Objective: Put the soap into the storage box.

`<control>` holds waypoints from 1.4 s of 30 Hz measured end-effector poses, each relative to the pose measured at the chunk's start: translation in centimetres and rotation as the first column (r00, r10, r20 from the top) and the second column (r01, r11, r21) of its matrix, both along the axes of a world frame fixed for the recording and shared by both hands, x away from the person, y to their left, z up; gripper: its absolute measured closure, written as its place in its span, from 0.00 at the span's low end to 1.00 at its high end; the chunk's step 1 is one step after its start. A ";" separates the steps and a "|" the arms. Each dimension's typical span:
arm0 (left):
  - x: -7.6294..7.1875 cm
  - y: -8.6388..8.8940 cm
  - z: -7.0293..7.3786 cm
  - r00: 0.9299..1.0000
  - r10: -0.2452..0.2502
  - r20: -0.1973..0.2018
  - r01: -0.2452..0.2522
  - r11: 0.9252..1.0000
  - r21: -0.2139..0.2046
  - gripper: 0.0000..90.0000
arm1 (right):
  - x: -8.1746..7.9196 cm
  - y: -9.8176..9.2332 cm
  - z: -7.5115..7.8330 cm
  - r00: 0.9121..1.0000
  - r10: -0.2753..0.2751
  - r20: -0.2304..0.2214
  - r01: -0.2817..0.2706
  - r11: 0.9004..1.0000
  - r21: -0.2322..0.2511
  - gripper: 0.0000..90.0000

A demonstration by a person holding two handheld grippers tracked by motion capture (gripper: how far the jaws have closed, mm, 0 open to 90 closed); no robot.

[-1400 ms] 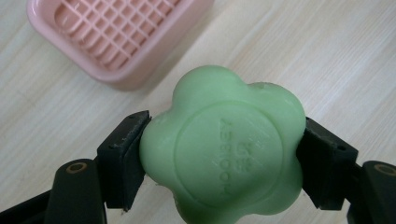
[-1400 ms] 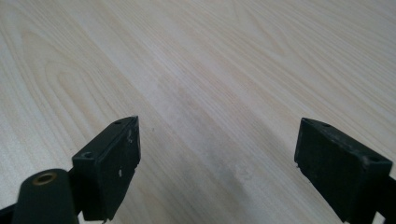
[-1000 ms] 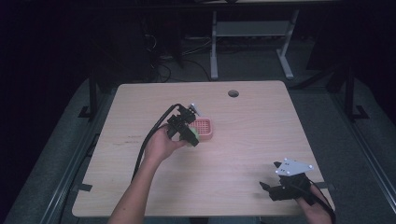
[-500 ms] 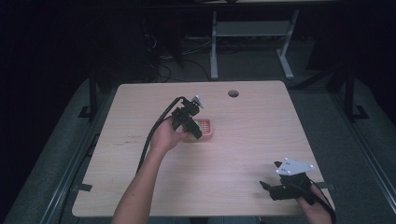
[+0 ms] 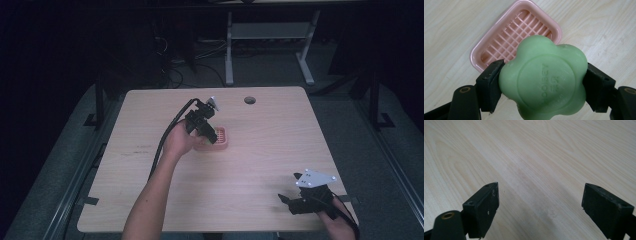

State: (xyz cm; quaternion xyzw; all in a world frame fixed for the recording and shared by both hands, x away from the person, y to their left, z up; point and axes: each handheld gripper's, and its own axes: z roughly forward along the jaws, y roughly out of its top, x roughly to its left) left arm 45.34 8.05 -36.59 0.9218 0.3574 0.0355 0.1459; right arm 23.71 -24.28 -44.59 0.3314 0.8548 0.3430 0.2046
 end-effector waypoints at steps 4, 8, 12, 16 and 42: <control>0.5 -0.2 0.4 1.000 0.009 -0.001 -0.009 1.000 -0.016 0.29 | 0.0 0.0 0.0 1.000 -0.001 0.001 0.001 1.000 0.000 0.15; 1.0 -0.4 0.6 1.000 0.009 0.000 -0.009 1.000 -0.022 0.29 | 0.0 0.0 0.0 1.000 -0.002 0.002 0.002 1.000 -0.002 0.15; 1.5 -0.6 0.6 1.000 0.017 -0.003 -0.017 0.999 -0.029 0.29 | 0.0 0.0 0.0 1.000 -0.002 0.000 0.002 1.000 0.004 0.15; 2.1 -0.7 0.2 0.999 0.032 -0.009 -0.032 0.999 -0.028 0.29 | 0.0 0.0 -0.1 1.000 -0.005 -0.003 0.005 1.000 -0.001 0.15; 4.1 -1.2 -3.2 0.993 0.109 -0.054 -0.108 0.994 0.022 0.29 | 0.2 0.2 -0.3 1.000 0.005 -0.009 -0.005 1.000 -0.015 0.15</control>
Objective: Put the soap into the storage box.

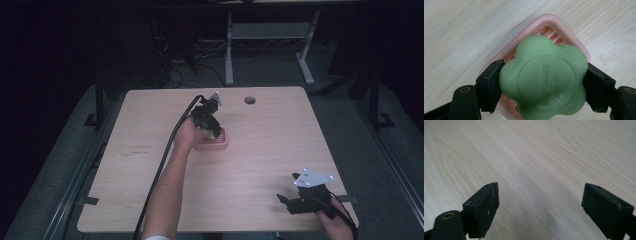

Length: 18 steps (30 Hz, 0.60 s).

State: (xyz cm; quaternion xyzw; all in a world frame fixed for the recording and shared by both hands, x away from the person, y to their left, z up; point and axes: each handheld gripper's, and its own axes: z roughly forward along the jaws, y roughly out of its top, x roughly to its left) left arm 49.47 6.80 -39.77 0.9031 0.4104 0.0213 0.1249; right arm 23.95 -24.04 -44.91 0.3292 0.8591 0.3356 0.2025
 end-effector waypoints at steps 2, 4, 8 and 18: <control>0.1 0.0 -0.2 1.000 -0.005 0.003 0.005 1.000 0.017 0.29 | 0.0 0.0 0.0 1.000 -0.002 -0.001 0.002 1.000 0.002 0.15; 0.1 -0.1 -0.4 1.000 0.001 0.000 -0.001 1.000 0.011 0.29 | 0.0 0.2 0.0 1.000 -0.011 -0.011 0.012 1.000 0.017 0.15; 0.2 -0.1 -0.6 1.000 -0.001 -0.002 0.001 1.000 0.020 0.29 | 0.0 0.2 0.0 1.000 -0.008 -0.011 0.008 1.000 0.008 0.15; 0.5 0.2 -1.8 0.999 0.036 -0.025 -0.036 0.999 0.005 0.29 | 0.1 0.4 -0.1 1.000 -0.001 -0.011 0.001 1.000 0.004 0.15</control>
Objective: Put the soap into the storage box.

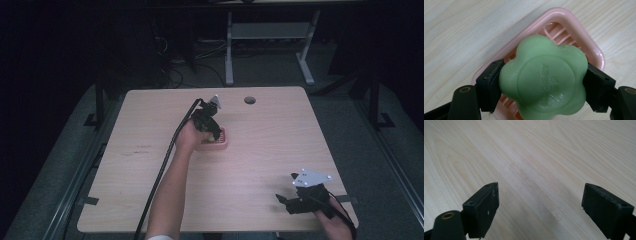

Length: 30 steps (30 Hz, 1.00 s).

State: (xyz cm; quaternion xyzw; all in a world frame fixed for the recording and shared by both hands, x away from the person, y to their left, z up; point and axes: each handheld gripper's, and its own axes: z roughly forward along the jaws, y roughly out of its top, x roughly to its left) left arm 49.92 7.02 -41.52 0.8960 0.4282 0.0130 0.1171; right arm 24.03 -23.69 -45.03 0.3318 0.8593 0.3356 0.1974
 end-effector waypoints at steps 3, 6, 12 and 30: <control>0.0 0.0 -0.2 1.000 0.007 -0.001 -0.007 1.000 -0.012 0.29 | 0.0 0.0 0.0 1.000 -0.001 0.000 0.001 1.000 -0.001 0.15; -0.1 -0.1 -0.4 1.000 0.003 -0.004 -0.003 1.000 -0.004 0.29 | 0.0 0.0 0.0 1.000 0.001 0.005 -0.001 1.000 -0.002 0.15; -0.1 -0.2 -0.7 1.000 -0.004 -0.006 0.004 1.000 0.018 0.29 | 0.1 0.1 -0.1 1.000 0.010 0.004 -0.010 1.000 -0.015 0.15; -0.2 0.2 -0.6 1.000 0.006 0.005 -0.006 1.000 0.006 0.29 | 0.0 0.4 -0.1 1.000 0.010 -0.003 -0.010 1.000 -0.014 0.15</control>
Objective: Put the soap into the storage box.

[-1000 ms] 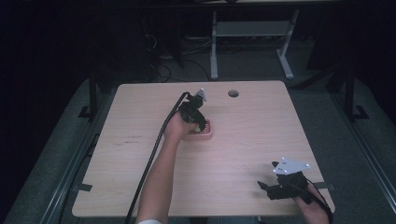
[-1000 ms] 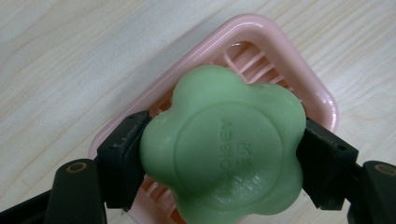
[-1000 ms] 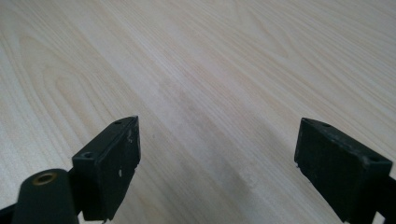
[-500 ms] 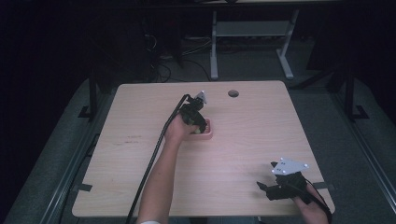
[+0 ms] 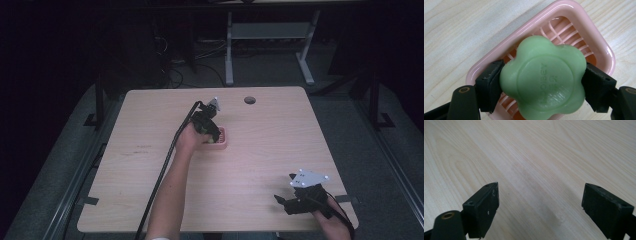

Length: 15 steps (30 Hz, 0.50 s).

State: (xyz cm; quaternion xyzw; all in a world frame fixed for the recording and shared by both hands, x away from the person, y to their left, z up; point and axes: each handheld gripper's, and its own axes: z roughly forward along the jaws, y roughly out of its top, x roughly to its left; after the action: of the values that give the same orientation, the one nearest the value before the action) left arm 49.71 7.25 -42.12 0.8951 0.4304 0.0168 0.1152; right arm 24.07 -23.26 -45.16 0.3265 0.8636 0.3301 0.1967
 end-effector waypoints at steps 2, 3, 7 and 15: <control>0.0 0.0 0.1 1.000 0.002 0.003 -0.002 1.000 -0.005 0.28 | 0.0 0.0 0.0 1.000 0.001 0.001 -0.001 1.000 -0.002 0.15; 0.0 0.1 0.3 1.000 -0.006 0.010 0.006 1.000 -0.003 0.28 | 0.0 0.0 0.0 1.000 0.002 0.001 -0.002 1.000 -0.002 0.15; -0.2 0.2 0.6 1.000 0.005 0.012 -0.005 1.000 -0.026 0.27 | 0.0 0.1 -0.1 1.000 0.003 0.001 -0.003 1.000 -0.002 0.15; -0.7 0.5 1.6 0.999 -0.017 0.045 0.018 1.000 -0.025 0.26 | 0.1 0.0 -0.1 1.000 0.001 -0.002 -0.001 1.000 -0.006 0.15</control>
State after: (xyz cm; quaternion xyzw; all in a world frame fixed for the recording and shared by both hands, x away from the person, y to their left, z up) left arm 49.04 7.70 -40.47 0.8968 0.4199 0.0305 0.1362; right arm 24.19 -23.23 -45.26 0.3258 0.8649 0.3272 0.1968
